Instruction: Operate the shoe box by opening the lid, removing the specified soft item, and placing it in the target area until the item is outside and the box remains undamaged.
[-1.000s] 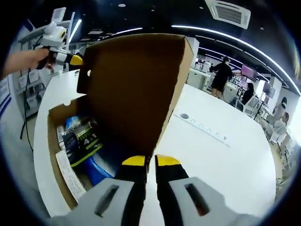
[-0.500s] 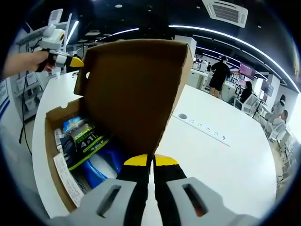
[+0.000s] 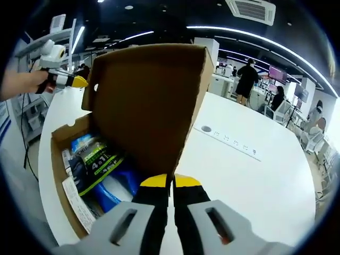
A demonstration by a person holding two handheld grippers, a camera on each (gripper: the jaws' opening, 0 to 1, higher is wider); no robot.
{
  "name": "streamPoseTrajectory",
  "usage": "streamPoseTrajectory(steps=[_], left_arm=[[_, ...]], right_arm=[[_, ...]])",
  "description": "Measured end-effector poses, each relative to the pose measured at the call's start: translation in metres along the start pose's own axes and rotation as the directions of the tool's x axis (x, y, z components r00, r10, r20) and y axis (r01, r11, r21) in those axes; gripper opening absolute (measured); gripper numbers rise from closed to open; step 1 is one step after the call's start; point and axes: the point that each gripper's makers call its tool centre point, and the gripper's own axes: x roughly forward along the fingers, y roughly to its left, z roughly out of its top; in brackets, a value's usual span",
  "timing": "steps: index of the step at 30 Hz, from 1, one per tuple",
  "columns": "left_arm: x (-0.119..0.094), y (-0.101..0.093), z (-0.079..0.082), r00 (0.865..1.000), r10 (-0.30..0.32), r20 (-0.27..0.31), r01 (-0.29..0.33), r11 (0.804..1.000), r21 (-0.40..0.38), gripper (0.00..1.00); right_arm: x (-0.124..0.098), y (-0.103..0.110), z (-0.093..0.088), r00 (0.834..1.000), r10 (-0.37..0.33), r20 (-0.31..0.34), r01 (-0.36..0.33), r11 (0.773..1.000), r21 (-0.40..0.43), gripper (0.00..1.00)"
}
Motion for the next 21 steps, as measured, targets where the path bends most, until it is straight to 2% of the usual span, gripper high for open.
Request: streamPoseTrajectory(steps=[5, 10, 16, 21], left_arm=[[0.000, -0.004, -0.024, 0.999, -0.004, -0.040, 0.004, 1.000, -0.012, 0.04], [0.003, -0.009, -0.038, 0.997, -0.009, -0.074, 0.008, 1.000, -0.017, 0.01], [0.012, -0.008, -0.048, 0.995, -0.004, -0.097, 0.001, 1.000, -0.027, 0.00], [0.013, -0.008, -0.046, 0.995, -0.004, -0.097, 0.000, 0.999, -0.035, 0.00]], right_arm=[[0.001, 0.000, 0.000, 1.000, -0.001, -0.005, 0.001, 1.000, 0.021, 0.00], [0.001, 0.001, 0.000, 1.000, 0.001, -0.009, 0.000, 0.999, 0.037, 0.00], [-0.001, 0.002, 0.000, 1.000, 0.003, -0.014, -0.002, 0.998, 0.056, 0.00], [-0.002, 0.003, 0.000, 1.000, 0.006, -0.018, -0.005, 0.998, 0.068, 0.00]])
